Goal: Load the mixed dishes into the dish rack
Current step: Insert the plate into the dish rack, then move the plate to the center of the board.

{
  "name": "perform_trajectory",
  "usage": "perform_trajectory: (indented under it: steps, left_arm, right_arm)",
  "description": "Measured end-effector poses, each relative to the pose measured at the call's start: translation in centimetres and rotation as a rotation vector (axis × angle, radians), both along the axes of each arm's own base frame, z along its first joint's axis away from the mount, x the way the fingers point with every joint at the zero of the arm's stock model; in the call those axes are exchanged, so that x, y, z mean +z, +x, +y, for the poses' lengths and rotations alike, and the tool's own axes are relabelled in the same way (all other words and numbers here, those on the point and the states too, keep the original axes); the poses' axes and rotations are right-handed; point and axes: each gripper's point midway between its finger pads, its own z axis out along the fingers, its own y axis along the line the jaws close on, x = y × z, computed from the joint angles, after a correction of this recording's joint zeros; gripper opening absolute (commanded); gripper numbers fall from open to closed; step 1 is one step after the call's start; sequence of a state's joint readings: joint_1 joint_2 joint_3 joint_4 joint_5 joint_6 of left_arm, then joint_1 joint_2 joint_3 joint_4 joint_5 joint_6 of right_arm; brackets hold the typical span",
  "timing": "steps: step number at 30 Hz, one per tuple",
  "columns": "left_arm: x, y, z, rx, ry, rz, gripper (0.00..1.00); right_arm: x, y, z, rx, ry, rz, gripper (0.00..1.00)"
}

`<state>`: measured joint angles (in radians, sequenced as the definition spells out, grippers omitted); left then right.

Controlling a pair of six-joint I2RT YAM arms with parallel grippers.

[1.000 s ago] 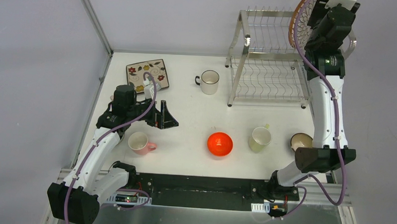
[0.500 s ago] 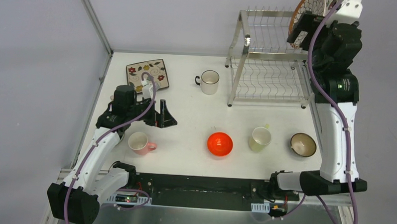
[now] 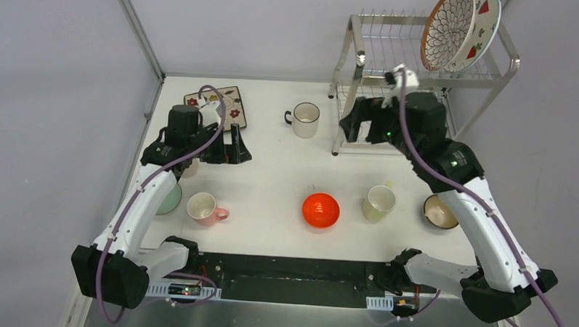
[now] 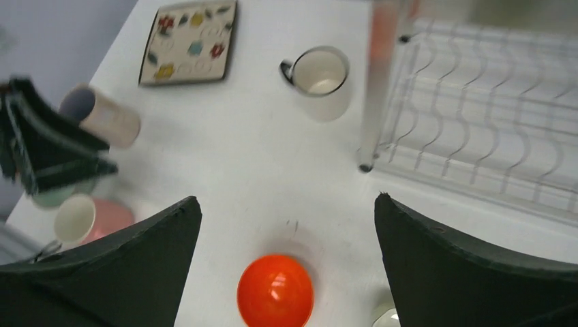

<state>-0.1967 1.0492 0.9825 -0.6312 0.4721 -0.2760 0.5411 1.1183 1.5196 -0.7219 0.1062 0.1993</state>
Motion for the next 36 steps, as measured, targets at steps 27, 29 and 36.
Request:
perform_trajectory:
  steps: [27,29,36]
  left_arm:
    - [-10.3,17.9,4.2,0.009,0.538,0.101,0.88]
    - [-11.7,18.7,4.1,-0.015,0.558,0.116,0.88]
    - [-15.8,20.4,3.9,-0.068,0.6,0.163,0.86]
  right_arm:
    - [-7.0,-9.1,1.8,0.189,0.01,0.117,1.0]
    - [-6.9,-9.0,1.8,0.18,0.014,0.116,1.0]
    - [-6.7,-8.9,1.7,0.164,0.03,0.115,1.0]
